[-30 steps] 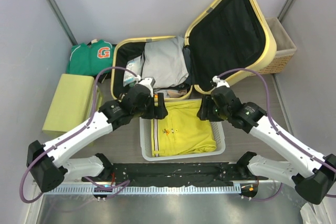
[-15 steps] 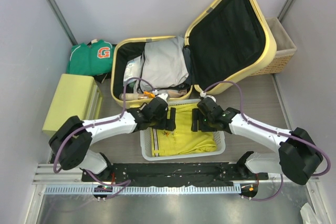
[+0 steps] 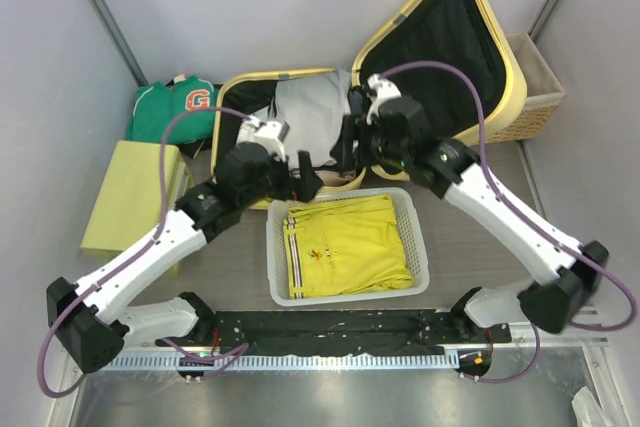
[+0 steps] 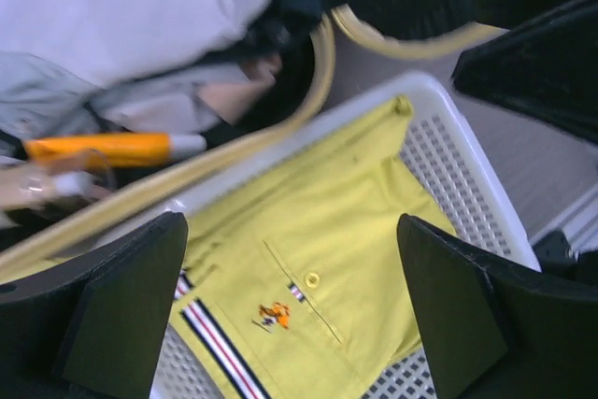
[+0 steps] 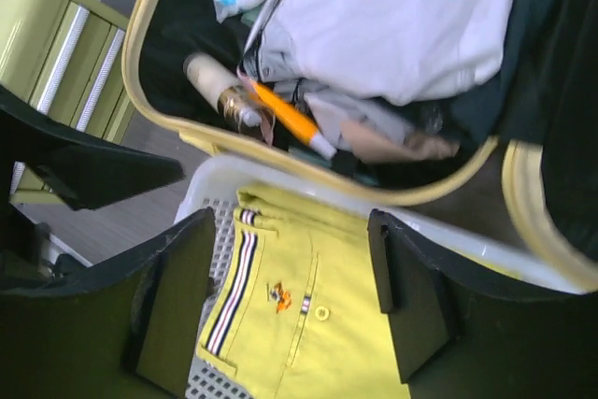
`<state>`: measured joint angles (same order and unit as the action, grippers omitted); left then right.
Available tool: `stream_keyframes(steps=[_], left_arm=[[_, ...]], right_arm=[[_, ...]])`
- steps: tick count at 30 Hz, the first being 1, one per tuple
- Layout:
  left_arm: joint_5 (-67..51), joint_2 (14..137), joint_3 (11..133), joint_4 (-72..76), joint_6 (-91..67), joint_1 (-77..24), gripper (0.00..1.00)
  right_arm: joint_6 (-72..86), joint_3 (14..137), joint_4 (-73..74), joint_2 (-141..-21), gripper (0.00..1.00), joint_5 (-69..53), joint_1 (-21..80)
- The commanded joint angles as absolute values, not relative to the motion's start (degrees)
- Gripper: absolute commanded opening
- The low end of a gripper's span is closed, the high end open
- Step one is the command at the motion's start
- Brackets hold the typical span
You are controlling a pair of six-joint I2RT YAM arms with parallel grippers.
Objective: Open, take out, and arrange the luggage
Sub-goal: Place the clothes in the bin, then pick up the clothes from the luggage.
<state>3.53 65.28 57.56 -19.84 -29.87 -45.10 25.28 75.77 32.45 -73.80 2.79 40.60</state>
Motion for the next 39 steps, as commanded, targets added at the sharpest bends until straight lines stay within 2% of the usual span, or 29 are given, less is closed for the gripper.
stream_keyframes(steps=[1,5,12,21,32,39], left_arm=[[-4.17,64.68,61.69,-25.75,-24.35,-34.13,1.0],[-10.1,66.7,65.56,-28.21,-22.51,-22.79,1.0],[-17.48,73.64,69.43,-27.77,-23.64,-15.82,1.0],[-21.44,80.42,72.33,-26.98,-24.87,-12.66,1.0],[-21.88,81.65,70.84,-27.16,-24.7,-10.55,1.0],[-22.15,81.65,70.05,-27.69,-24.0,-9.76,1.0]], right_arm=[[18.46,88.57,32.43,-86.46,0.7,-3.67,34.2],[16.79,100.35,33.22,-101.2,0.68,-7.73,29.45],[13.28,118.19,39.28,-115.73,0.67,-5.19,25.93],[12.13,124.01,40.78,-123.22,0.67,-5.63,23.91],[10.72,129.9,40.87,-130.6,0.67,-7.12,23.47],[11.34,131.39,42.28,-128.51,0.67,-5.36,24.08]])
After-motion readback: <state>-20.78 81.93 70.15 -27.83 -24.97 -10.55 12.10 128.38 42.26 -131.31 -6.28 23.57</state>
